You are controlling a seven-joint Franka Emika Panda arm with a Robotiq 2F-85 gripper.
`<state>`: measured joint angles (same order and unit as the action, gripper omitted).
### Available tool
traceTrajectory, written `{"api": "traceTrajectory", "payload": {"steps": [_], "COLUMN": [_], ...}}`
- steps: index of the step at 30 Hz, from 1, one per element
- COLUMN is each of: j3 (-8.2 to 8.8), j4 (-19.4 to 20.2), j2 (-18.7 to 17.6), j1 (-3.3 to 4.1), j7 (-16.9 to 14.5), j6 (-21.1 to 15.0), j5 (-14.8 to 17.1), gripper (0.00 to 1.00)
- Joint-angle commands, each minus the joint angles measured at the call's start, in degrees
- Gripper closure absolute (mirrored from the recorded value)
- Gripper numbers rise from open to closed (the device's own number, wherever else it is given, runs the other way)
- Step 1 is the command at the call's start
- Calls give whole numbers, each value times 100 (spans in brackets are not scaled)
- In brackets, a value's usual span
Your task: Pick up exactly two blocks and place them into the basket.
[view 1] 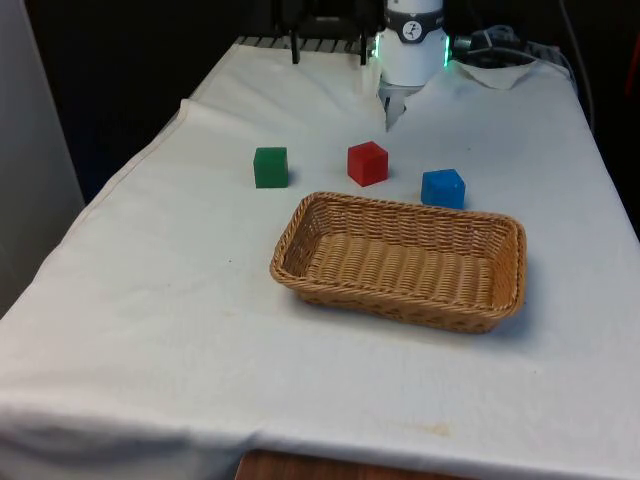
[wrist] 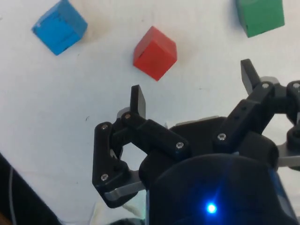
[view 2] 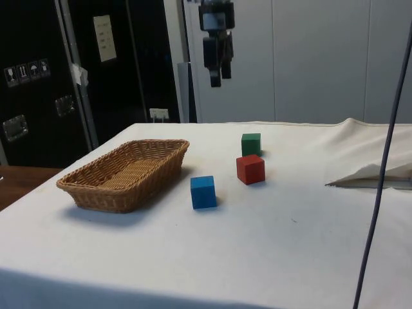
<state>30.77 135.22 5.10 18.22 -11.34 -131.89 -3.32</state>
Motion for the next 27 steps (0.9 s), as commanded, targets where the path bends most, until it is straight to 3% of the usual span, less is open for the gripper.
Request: {"api": "traceTrajectory", "payload": {"steps": [1, 7, 8, 16, 17, 25, 26, 27], "j3": [29, 166, 155, 246, 235, 464, 470, 487], "j4": [46, 309, 241, 676, 647, 722, 693, 722], "j2": [-29, -183, -189, -350, -338, -556, -544, -584], "j1": [-11, -6, 0, -11, -6, -40, -23, -40], "j7": [-57, -132, -92, -309, -223, -751, -653, -802], "j6": [-120, -504, -395, -997, -917, -1226, -1163, -1243], "j5": [63, 69, 34, 103, 34, 327, 218, 355], "gripper": [0, 0, 0, 0, 0, 0, 0, 0]}}
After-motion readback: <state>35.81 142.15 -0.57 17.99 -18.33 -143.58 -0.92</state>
